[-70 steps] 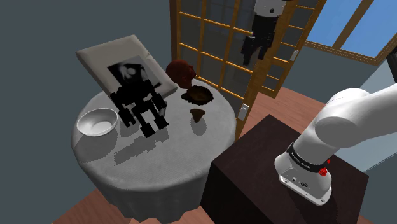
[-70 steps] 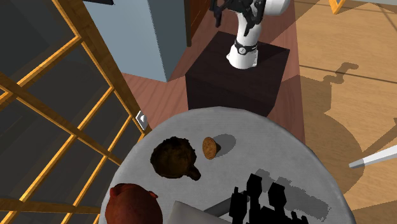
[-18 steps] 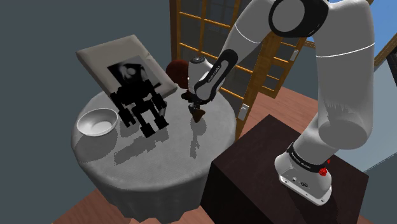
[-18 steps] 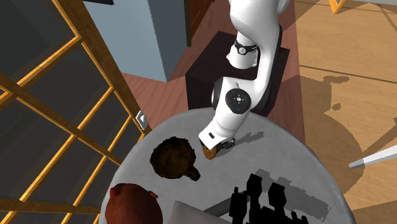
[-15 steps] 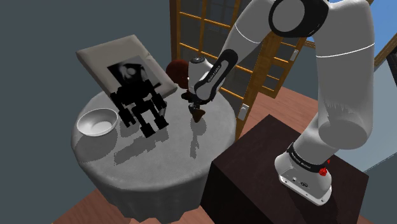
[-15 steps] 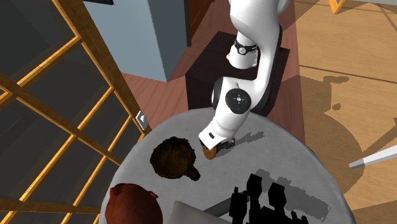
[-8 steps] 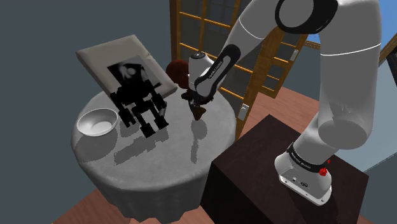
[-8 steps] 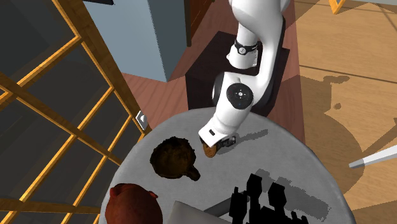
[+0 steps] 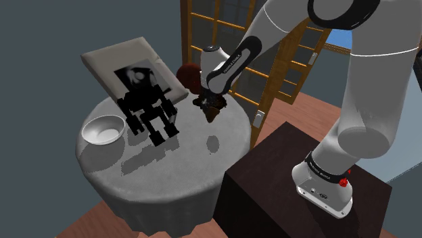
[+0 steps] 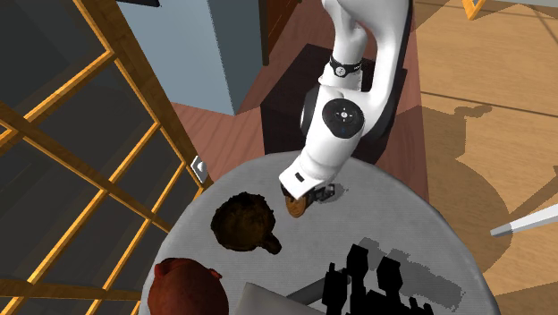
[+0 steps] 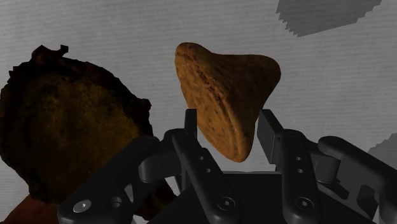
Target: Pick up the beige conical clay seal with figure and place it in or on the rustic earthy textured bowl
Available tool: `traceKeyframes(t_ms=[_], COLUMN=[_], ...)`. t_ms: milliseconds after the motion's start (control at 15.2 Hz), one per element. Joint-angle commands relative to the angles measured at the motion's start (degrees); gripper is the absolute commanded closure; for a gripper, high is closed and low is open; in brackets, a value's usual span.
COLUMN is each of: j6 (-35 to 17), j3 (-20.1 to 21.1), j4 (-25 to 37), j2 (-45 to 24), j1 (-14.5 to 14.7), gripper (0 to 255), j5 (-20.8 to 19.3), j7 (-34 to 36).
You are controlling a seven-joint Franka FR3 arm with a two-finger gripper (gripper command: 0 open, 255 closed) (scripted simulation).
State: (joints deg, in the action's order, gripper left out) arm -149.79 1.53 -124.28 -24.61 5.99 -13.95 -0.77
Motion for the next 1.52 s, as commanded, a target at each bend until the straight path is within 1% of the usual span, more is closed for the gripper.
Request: traceKeyframes(t_ms=[0,1254,1452], j6=[1.06,12.81,15.23], j3=[0.21,1.73,0.78], j4=[-0.2,0.68,6.47], j2=[1.27,12.31,9.31], j1=[-0.19,-1.02,-2.82], gripper=[255,255,255], j5=[0.33,3.6,4.27], j7=[-0.39,-3.74,-7.29])
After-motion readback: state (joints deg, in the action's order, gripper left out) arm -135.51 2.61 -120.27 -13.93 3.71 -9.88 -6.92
